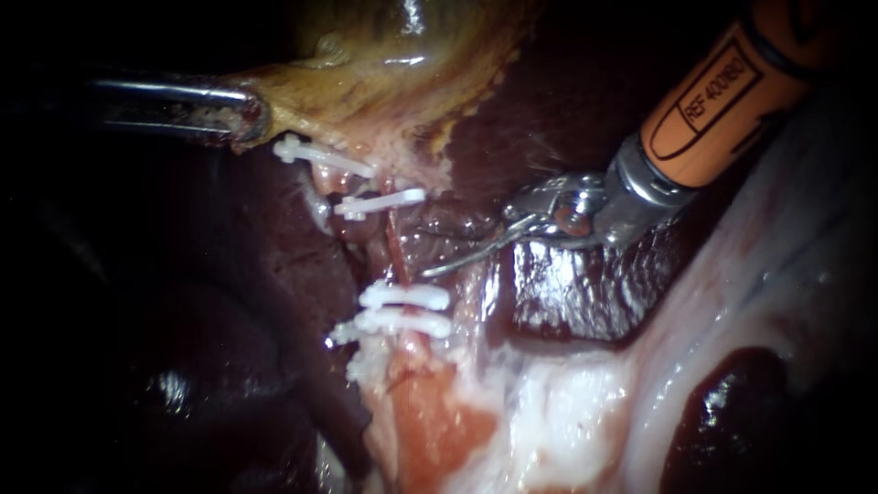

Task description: Go to the cutting position right tube

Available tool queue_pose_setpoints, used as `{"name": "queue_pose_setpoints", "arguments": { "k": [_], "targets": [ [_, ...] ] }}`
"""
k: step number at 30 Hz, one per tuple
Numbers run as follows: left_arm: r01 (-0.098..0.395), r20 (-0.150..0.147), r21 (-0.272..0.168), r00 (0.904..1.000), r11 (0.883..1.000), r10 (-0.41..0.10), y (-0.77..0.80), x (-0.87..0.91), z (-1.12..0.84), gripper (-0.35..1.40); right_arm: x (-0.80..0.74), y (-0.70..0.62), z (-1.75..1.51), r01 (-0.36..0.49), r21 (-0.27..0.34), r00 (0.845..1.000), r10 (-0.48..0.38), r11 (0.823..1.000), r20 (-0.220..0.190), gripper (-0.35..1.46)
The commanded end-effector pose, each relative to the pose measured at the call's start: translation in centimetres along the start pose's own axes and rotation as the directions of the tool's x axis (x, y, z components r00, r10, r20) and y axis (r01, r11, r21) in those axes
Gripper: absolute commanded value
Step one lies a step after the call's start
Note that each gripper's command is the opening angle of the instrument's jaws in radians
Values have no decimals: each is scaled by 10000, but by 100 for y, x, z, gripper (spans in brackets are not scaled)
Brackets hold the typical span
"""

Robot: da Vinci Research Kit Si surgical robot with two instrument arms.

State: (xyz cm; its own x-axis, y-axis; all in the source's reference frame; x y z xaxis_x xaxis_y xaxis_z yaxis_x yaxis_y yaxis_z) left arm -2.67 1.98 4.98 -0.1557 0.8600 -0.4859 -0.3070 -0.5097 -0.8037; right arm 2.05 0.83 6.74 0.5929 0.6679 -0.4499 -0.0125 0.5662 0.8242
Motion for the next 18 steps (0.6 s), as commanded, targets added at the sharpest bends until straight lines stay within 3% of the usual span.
{"name": "queue_pose_setpoints", "arguments": {
  "k": [1, 7, 9, 18],
  "targets": [
    [-1, 0, -2, 10000, 10000, 1, 0, 0, 0, -35, 2, -4, 2, 3, 54, 10000, -3, 10000, 37, 141],
    [-1, 0, -2, 10000, 10000, 1, 0, 0, 0, -35, 12, -20, -2, -34, 243, 10000, 34, 9997, -7, 141],
    [-1, 0, -2, 10000, 10000, 1, 0, 0, 0, -35, 16, -22, -3, -62, 442, 9996, 74, 9990, -278, 141],
    [-1, 0, -2, 10000, 10000, 1, 0, 0, 0, -35, 27, -32, 10, -78, 624, 9992, 103, 9980, -398, 141]
  ]
}}
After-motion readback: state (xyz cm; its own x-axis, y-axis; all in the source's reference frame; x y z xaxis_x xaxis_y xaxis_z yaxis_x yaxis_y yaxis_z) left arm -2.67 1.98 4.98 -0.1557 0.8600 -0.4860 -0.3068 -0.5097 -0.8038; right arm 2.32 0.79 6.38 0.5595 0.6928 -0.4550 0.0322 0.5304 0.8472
